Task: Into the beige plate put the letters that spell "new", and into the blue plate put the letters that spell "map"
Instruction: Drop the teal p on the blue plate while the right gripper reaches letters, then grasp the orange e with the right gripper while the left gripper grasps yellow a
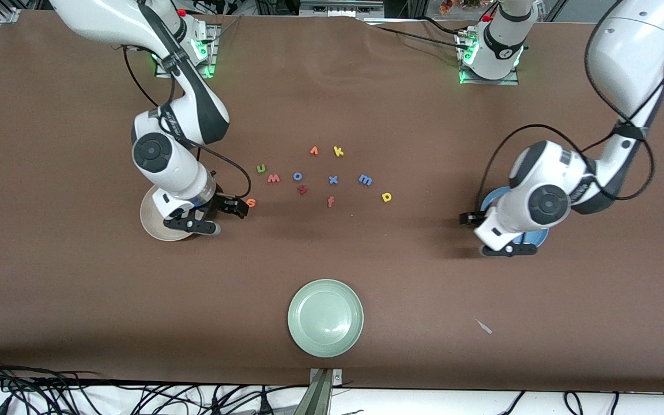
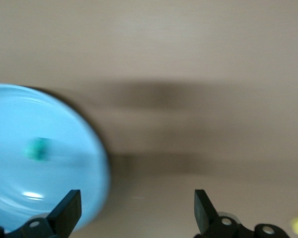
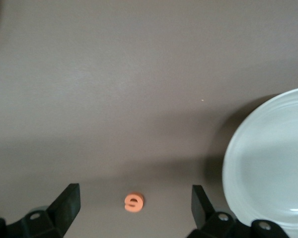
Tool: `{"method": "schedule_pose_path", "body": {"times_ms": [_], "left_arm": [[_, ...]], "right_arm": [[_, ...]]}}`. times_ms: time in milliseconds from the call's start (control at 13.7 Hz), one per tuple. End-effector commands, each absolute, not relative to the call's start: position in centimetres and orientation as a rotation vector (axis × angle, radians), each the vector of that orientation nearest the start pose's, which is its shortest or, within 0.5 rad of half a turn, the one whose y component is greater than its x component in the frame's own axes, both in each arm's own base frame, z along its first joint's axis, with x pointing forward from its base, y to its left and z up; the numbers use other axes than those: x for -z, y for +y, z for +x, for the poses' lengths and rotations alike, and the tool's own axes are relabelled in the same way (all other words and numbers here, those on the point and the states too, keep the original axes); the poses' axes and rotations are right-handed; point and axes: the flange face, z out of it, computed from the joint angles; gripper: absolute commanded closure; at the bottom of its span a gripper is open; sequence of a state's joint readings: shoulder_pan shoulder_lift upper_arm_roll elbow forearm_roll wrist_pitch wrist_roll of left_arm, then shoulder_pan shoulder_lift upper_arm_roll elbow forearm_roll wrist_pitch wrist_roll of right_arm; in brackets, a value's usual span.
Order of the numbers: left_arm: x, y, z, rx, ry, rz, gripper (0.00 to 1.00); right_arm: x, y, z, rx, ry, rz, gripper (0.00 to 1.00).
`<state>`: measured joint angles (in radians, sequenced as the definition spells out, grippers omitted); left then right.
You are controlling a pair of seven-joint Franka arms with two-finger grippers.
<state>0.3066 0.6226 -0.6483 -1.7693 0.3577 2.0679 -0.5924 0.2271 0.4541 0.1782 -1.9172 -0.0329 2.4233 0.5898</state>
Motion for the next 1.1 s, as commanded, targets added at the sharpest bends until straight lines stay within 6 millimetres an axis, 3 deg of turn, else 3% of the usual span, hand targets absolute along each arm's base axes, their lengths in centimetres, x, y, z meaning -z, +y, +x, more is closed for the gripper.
{"method": "schedule_pose_path", "body": {"times_ms": [0,146,293,659,1024], "left_arm": [[-24.8,-22.2,59.2,-0.265,-0.367,-3.138,0.00],[-24.1,-26.8,57.0,-0.239,-0.506,-3.127,0.00],[-23.2,-30.0,55.1,-0.184,-0.639,-3.138,0.00],[-20.9,-34.4,52.1,-0.169,-0.746,-3.154,0.04],[-18.2,-35.5,51.0,-0.114,-0.721,-3.105,0.18]], "right_arm": [[-24.3,26.5,57.6,0.057,0.378,-3.039,0.01],[-23.3,27.5,56.9,0.035,0.413,-3.040,0.01],[-22.4,27.6,56.7,0.030,0.417,-3.040,0.01],[-18.6,27.3,55.0,0.066,0.380,-3.029,0.04],[-18.1,27.8,54.2,0.048,0.374,-3.028,0.11]]}}
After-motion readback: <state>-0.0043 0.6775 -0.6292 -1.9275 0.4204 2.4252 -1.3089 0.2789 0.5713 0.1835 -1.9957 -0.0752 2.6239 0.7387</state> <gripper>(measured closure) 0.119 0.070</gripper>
